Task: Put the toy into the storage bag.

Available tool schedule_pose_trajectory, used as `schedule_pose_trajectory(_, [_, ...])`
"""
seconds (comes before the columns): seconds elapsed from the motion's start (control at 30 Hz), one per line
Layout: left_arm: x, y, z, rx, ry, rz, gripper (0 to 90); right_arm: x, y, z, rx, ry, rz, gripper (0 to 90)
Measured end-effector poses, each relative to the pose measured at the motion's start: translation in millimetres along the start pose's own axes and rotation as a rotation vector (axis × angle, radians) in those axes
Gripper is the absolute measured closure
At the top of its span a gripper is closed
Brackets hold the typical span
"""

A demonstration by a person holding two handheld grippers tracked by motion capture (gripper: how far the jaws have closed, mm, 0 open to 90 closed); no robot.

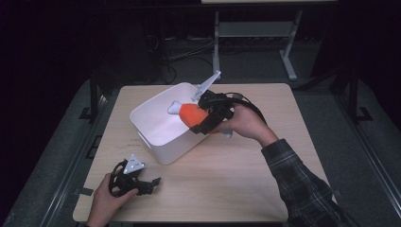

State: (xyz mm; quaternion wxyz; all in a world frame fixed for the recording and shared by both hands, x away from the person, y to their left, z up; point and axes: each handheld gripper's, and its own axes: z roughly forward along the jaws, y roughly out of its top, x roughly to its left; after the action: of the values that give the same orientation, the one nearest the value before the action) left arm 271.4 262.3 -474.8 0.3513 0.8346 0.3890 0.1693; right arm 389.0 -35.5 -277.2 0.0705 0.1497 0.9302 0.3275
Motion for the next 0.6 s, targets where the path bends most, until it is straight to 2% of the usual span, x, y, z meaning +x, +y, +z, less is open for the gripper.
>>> schedule_pose_trajectory(0.4, [-0.1,0.0,0.2,-0.002,0.001,-0.002,12.5,-3.6,27.0,15.6,0.0,0.0,-0.033,21.0])
schedule_pose_trajectory(0.6, [-0.1,-0.1,0.2,-0.001,0.001,-0.001,12.5,-5.0,37.0,25.3,-0.001,0.018,-0.04,20.9])
